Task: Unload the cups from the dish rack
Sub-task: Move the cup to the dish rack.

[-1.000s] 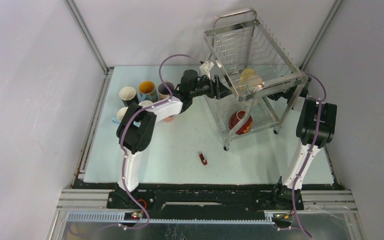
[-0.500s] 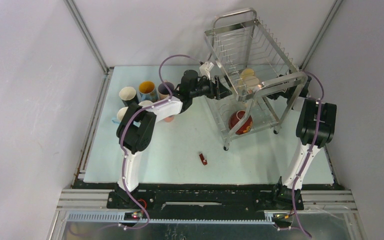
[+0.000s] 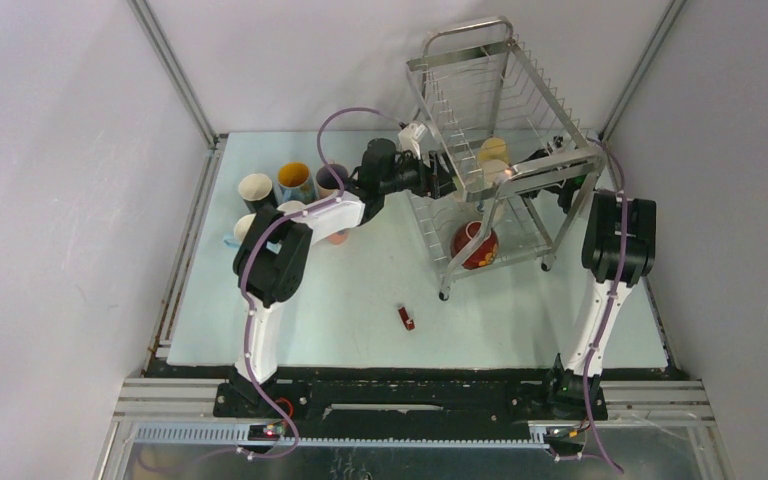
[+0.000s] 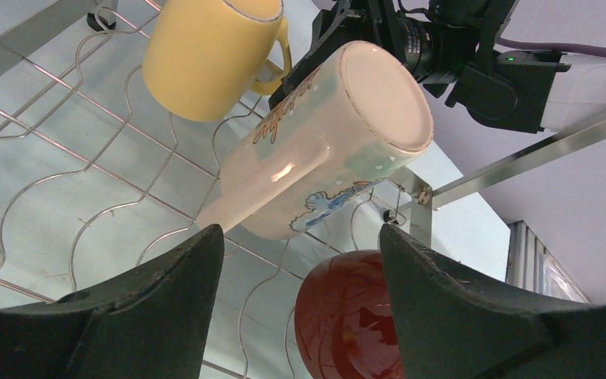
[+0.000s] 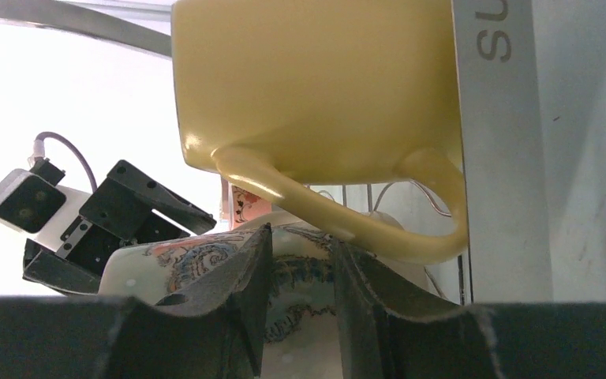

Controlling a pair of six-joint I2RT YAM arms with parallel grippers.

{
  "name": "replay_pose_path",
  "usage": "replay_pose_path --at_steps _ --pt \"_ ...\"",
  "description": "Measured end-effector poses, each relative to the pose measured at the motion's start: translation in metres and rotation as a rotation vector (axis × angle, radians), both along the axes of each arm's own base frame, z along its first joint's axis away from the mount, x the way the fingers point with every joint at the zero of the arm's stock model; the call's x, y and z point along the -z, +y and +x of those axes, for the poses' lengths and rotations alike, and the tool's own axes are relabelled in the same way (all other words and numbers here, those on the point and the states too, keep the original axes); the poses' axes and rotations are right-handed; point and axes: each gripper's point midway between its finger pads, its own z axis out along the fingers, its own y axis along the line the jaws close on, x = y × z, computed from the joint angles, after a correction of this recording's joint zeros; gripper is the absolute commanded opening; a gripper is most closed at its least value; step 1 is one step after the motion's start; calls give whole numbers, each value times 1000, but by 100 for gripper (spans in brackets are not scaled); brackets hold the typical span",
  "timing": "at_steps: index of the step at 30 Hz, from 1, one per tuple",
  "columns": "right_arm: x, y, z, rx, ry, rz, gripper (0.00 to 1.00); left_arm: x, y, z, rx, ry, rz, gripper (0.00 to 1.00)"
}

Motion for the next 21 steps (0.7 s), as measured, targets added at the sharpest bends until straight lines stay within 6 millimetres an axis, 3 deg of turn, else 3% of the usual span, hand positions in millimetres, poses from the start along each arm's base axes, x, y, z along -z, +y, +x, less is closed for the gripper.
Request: replay_pose_path --at_steps 21 --pt "2 15 -10 -90 -8 24 41 16 -13 13 136 -123 80 74"
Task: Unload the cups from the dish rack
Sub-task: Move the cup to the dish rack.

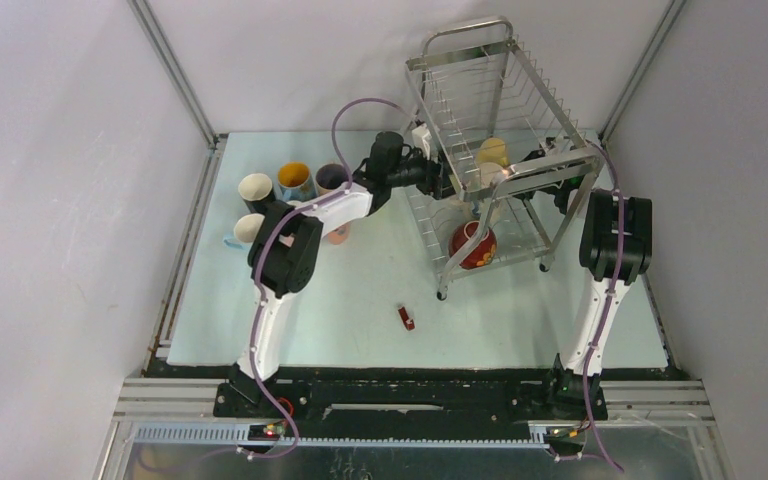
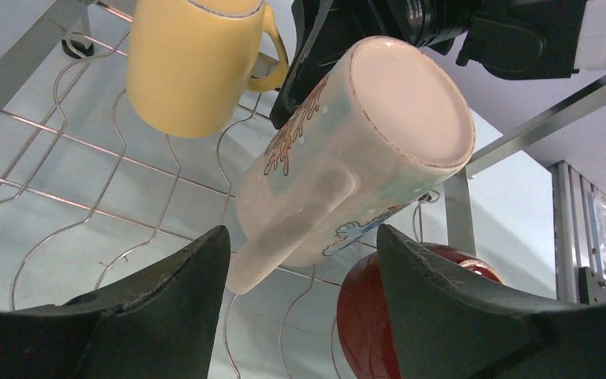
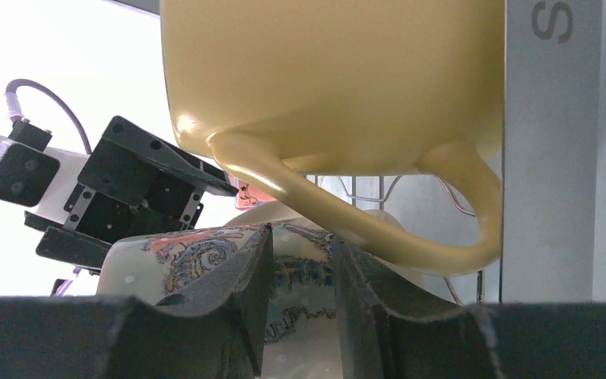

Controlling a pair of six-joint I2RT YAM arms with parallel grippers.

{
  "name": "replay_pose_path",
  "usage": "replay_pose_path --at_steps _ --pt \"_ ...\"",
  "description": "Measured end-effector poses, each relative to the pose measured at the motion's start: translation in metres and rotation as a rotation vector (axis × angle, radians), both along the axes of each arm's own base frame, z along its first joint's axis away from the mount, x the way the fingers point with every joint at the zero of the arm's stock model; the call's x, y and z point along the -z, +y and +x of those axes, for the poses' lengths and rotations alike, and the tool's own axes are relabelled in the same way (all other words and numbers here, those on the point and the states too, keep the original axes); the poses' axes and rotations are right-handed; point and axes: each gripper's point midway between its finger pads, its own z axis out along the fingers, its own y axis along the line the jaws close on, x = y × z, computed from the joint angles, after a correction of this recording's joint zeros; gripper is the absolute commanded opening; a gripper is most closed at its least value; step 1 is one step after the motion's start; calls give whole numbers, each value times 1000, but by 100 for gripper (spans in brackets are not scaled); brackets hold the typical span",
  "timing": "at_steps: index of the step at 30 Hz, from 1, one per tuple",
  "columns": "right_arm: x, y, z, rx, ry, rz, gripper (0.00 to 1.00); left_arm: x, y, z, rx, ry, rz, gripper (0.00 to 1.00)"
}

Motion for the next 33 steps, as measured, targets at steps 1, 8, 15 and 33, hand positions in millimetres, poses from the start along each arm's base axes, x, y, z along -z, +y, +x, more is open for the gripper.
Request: replay_pose_path --at_steps 1,8,15,33 --pt "0 0 0 0 0 0 41 1 0 0 12 -1 -1 73" --pt "-2 0 0 -3 -12 1 41 9 0 3 85 -15 -6 68" --pt "-2 0 1 -3 -18 0 41 11 -2 5 124 -5 -27 65" --pt "-8 5 3 -8 -33 11 41 9 -14 -10 175 56 -70 56"
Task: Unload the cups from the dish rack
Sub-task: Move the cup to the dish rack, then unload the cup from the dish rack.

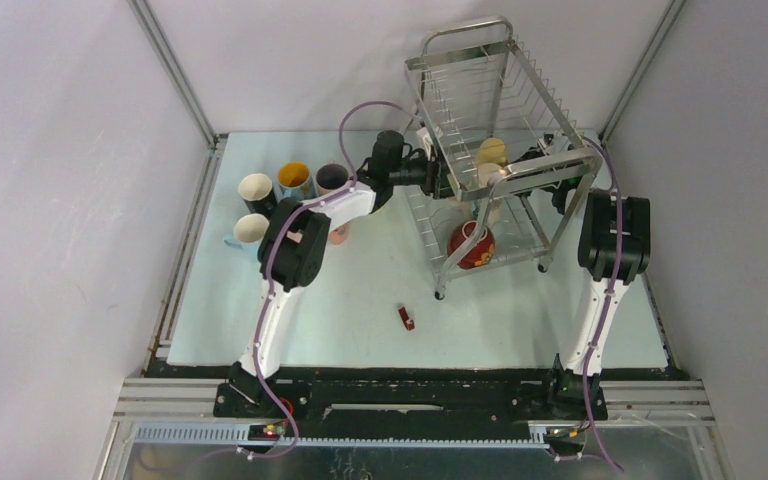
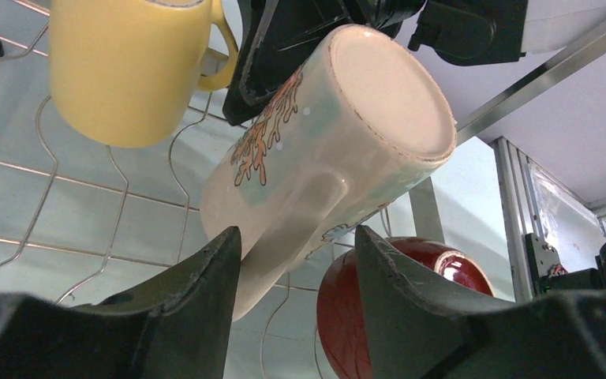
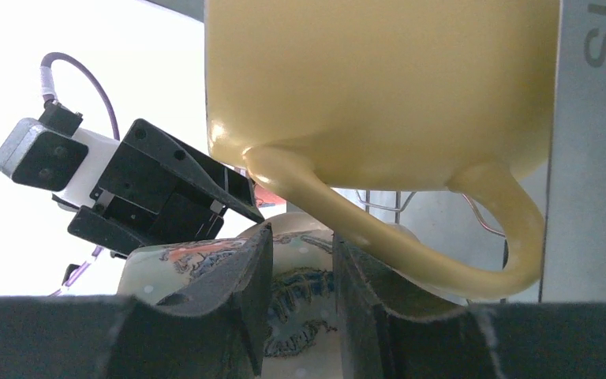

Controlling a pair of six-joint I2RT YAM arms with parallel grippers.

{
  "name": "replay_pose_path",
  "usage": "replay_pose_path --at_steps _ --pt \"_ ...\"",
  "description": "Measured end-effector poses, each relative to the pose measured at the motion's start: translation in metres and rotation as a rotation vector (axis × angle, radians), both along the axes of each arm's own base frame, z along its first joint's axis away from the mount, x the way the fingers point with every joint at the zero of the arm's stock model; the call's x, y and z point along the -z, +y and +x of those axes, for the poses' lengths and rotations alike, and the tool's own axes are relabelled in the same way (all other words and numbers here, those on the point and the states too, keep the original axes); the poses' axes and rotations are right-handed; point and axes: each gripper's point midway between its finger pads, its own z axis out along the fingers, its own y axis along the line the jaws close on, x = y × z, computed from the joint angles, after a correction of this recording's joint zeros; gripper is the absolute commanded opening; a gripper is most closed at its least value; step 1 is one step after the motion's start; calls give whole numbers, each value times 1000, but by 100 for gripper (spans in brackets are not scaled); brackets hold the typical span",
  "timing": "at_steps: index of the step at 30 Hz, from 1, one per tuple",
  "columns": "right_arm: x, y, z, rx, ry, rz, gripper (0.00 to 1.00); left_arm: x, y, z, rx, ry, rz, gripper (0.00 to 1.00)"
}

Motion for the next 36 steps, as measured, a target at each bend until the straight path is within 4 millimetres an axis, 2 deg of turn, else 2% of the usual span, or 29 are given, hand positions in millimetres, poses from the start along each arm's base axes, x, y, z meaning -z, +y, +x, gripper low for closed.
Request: replay_pose_path --at_steps 8,20,36 --pt "0 5 -1 -9 1 1 41 -3 -6 -4 6 -8 -23 53" --pt "3 8 -3 -12 3 0 41 35 5 -20 -18 63 27 50" --pt "8 10 -7 7 19 -7 41 28 -8 -23 -59 38 32 44"
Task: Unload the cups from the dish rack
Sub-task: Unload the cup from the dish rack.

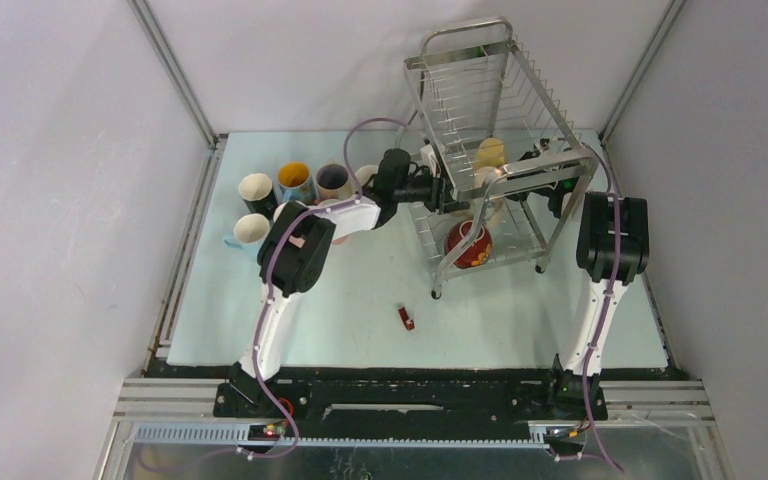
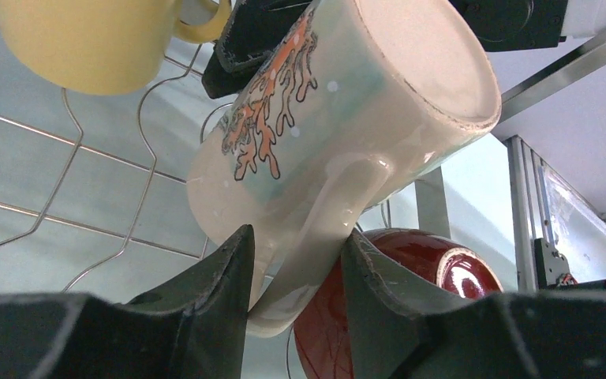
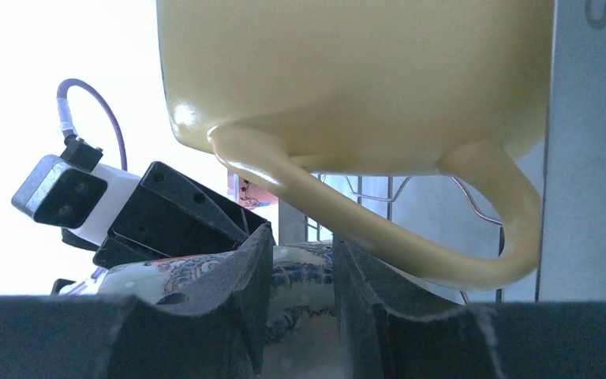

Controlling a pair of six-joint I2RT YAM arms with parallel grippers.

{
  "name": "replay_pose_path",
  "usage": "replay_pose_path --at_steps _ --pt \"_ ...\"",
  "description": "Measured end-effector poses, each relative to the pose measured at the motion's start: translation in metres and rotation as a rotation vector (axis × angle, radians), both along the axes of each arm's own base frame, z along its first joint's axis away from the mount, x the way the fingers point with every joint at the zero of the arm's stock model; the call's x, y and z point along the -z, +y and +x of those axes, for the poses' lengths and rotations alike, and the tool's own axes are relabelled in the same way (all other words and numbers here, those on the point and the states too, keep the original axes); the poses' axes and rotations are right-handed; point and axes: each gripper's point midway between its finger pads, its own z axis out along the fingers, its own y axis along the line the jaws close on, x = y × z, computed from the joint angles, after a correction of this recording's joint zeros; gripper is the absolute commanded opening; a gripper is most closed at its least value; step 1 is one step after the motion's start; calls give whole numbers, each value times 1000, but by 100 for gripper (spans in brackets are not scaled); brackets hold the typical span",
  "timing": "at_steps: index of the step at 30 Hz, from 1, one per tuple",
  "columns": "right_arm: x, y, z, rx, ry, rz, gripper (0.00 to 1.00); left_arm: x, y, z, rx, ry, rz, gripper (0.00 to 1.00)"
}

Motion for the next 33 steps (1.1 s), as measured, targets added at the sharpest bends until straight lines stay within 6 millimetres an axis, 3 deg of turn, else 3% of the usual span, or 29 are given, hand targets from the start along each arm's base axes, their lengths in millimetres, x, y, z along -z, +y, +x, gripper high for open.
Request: replay_pose_path --at_steps 12,24,33 --pt "-1 -1 3 16 -14 -8 41 0 -7 -7 -2 -17 31 34" --pt "-5 -2 3 22 -28 -12 41 0 -6 -13 -14 -35 48 1" --pt "-4 4 -3 4 -32 -8 41 -1 6 -22 -47 -57 42 0"
